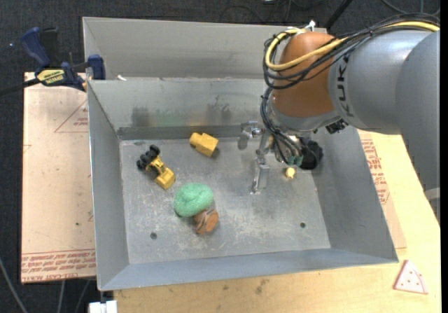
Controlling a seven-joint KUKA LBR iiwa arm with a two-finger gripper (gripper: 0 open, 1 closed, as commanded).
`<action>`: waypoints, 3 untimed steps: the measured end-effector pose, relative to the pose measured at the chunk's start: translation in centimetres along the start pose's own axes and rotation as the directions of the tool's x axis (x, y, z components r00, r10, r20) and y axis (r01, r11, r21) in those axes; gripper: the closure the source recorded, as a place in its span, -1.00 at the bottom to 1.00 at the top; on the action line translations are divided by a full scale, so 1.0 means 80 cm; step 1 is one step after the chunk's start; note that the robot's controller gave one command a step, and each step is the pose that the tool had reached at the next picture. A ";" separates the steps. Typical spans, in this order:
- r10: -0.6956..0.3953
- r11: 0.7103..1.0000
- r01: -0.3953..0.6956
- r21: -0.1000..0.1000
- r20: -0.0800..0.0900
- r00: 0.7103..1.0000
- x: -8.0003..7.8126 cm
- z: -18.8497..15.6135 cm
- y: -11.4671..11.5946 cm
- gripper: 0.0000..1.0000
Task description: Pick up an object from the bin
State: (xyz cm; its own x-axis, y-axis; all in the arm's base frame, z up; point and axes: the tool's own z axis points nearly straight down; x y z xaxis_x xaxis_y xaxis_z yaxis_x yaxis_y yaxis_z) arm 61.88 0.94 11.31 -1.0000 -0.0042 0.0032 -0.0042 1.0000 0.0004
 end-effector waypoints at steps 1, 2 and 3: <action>-0.072 0.997 0.072 -0.004 0.011 0.997 -0.026 0.032 0.027 -1.00; -0.042 0.999 0.042 0.001 0.006 0.999 -0.027 0.043 0.074 -1.00; -0.154 0.988 0.154 -0.001 0.005 0.988 -0.004 0.047 0.118 -1.00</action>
Offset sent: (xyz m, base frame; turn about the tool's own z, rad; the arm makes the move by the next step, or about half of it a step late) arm 0.0203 0.0937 -0.0357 -0.0237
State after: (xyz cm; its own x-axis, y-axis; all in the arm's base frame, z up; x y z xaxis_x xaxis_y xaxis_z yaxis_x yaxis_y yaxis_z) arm 62.14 10.37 7.51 -0.9874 -0.1581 -0.0014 -0.1581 0.9874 0.0021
